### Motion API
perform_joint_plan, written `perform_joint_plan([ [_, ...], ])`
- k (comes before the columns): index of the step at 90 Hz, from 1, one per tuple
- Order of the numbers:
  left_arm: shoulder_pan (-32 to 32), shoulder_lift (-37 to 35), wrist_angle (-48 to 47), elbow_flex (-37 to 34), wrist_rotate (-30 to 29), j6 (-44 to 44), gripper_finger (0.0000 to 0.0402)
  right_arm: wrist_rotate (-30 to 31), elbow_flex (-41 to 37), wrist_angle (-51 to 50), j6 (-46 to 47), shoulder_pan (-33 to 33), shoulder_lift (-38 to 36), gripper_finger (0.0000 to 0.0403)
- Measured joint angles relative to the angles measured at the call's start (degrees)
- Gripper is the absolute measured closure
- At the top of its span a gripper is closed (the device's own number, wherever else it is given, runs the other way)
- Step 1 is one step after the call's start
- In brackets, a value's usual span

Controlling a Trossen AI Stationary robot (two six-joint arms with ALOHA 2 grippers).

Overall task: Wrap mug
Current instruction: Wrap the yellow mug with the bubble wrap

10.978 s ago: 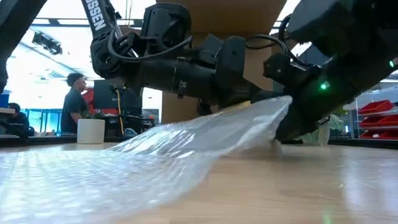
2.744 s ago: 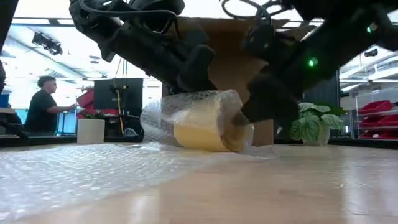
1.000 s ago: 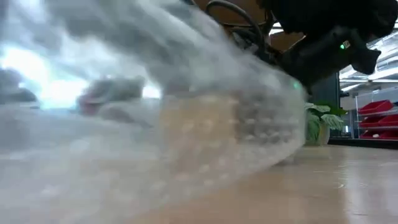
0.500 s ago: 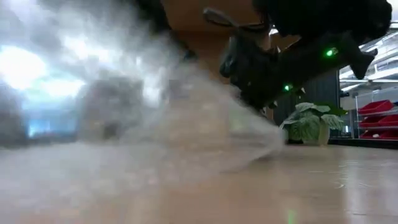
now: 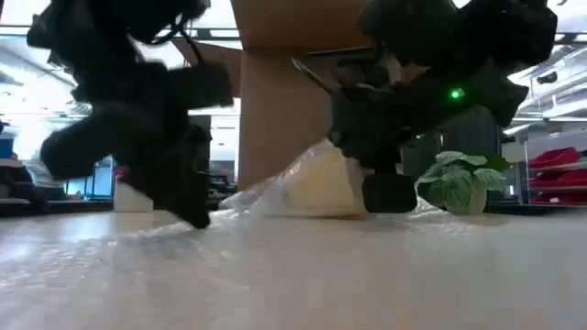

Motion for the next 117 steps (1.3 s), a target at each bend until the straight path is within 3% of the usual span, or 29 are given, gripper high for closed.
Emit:
perform_joint_plan([
  [23,0.0,2.0,0.2,0.2,-0.3,-1.3,0.0402,-2.4,0.0,0.2,2.4,-0.6,0.0,0.0392],
  [52,-0.2,1.5,-15.8,0.5,-0.9,-1.5,0.0402,-4.0,0.0,3.3,1.5,-1.2,-0.1,0.0392],
  [66,0.0,1.5,-19.5,0.4,-2.3,-1.8,0.0402,-9.4,0.0,7.3,-3.7,-1.2,-0.1,0.0392],
  [95,-0.5,1.6,-21.8,0.3,-2.6,-6.1,0.0402,-16.7,0.1,10.5,-2.3,-7.3,-0.2,0.0389],
  [117,-2.3,1.7,-23.7,0.2,-3.8,-9.0,0.0402,-21.1,0.1,9.2,-6.8,-7.2,-0.3,0.0347],
])
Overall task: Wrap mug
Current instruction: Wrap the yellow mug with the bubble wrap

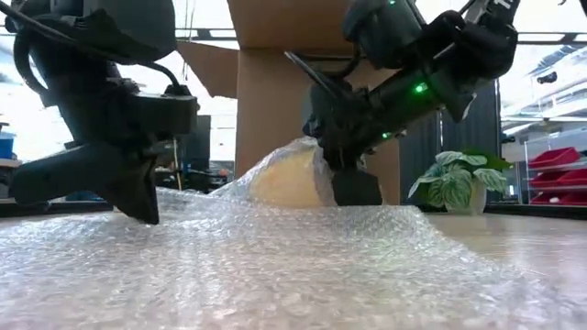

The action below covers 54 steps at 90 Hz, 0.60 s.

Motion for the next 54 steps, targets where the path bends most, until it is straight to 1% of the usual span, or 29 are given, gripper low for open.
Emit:
perform_joint_plan([
  [7,-0.5,0.0,-1.3,0.0,-0.3,-0.3,0.0402,-1.5,0.0,-0.1,-3.5,1.0,0.0,0.0326],
  [21,-1.3,0.1,-6.3,-0.1,-0.5,-0.7,0.0402,-6.4,0.0,0.2,-13.8,3.9,-0.4,0.0285],
  [40,-1.9,0.3,-12.0,-0.3,-0.7,-4.2,0.0402,-9.2,0.0,1.6,-25.7,6.8,-0.5,0.0247],
  [46,-1.9,0.3,-11.8,-0.4,-0.7,-4.4,0.0402,-10.1,0.3,1.7,-27.6,7.5,-0.4,0.0239],
  [54,-1.9,0.3,-11.4,-0.4,-0.8,-4.4,0.0402,-10.4,1.8,1.8,-27.6,7.9,-0.4,0.0231],
])
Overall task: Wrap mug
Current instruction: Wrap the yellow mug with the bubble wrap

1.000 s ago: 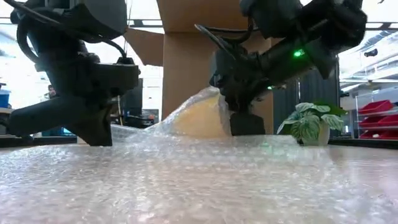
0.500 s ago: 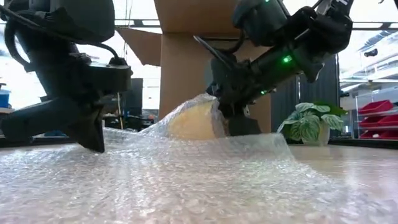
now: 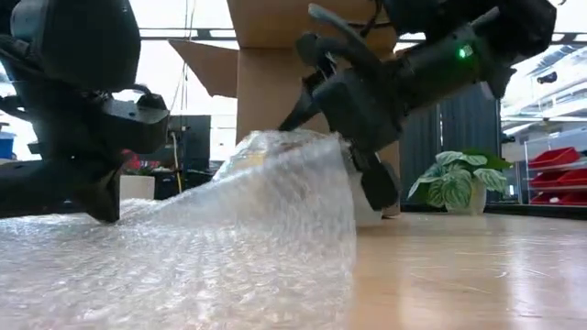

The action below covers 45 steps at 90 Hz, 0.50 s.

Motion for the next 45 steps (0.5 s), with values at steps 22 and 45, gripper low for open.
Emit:
perform_joint_plan([
  [22,-0.1,0.0,-0.1,0.0,0.0,-1.3,0.0402,5.8,2.3,0.0,11.1,2.0,0.0,0.0222],
  [45,-0.1,0.0,0.3,0.0,-0.7,-1.5,0.0402,18.5,2.3,-1.2,47.9,6.9,-0.3,0.0222],
])
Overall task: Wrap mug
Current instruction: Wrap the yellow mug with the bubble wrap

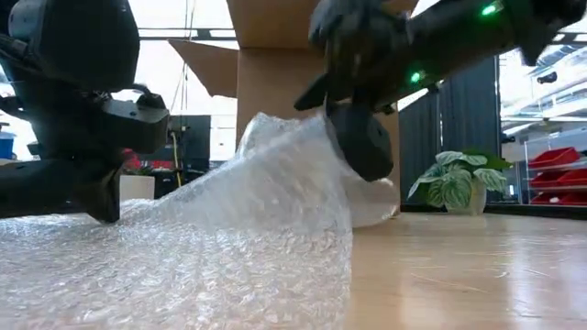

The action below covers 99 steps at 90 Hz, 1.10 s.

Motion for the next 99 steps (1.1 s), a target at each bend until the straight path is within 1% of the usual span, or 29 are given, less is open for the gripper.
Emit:
perform_joint_plan([
  [9,0.0,0.0,0.0,0.0,0.0,-0.1,0.0402,-0.6,0.0,-3.3,18.1,2.1,0.0,0.0222],
  [20,0.0,0.0,0.1,0.0,-0.1,-0.4,0.0402,-5.0,0.0,-12.3,43.7,3.5,-0.1,0.0222],
  [30,0.0,0.0,0.1,0.0,-0.1,-0.4,0.0402,-6.2,0.0,-18.3,58.6,4.6,-0.7,0.0222],
  [35,0.0,0.0,0.2,0.0,-0.1,-0.5,0.0402,-6.6,-0.1,-18.6,64.1,4.9,-2.6,0.0222],
  [43,-0.3,0.0,0.2,0.0,-0.2,-0.9,0.0402,-7.5,0.1,-19.3,69.6,4.5,-7.1,0.0222],
  [52,-1.1,0.0,0.2,0.0,-0.4,-1.8,0.0402,-8.4,-0.3,-25.2,72.7,2.6,-12.3,0.022],
  [57,-1.9,0.1,0.2,0.0,-1.1,-1.9,0.0402,-10.9,-0.6,-28.8,75.9,0.5,-15.6,0.022],
  [64,-3.0,0.1,-0.1,0.0,-1.9,-2.8,0.0402,-16.5,-2.2,-31.6,81.7,-4.0,-18.9,0.022],
  [74,-4.5,0.1,-0.6,0.0,-2.3,-4.6,0.0402,-27.4,-6.4,-29.8,86.6,-10.9,-19.5,0.0219],
  [82,-5.5,0.1,-0.9,0.0,-2.4,-6.2,0.0402,-33.0,-9.2,-24.9,88.8,-14.9,-19.8,0.0219],
  [88,-6.4,0.1,-1.0,0.0,-2.5,-7.4,0.0402,-34.8,-11.5,-25.2,90.1,-16.7,-20.3,0.0219],
  [99,-7.9,0.1,-1.1,0.0,-2.8,-8.2,0.0402,-34.4,-16.4,-22.4,94.2,-17.7,-23.5,0.0219],
])
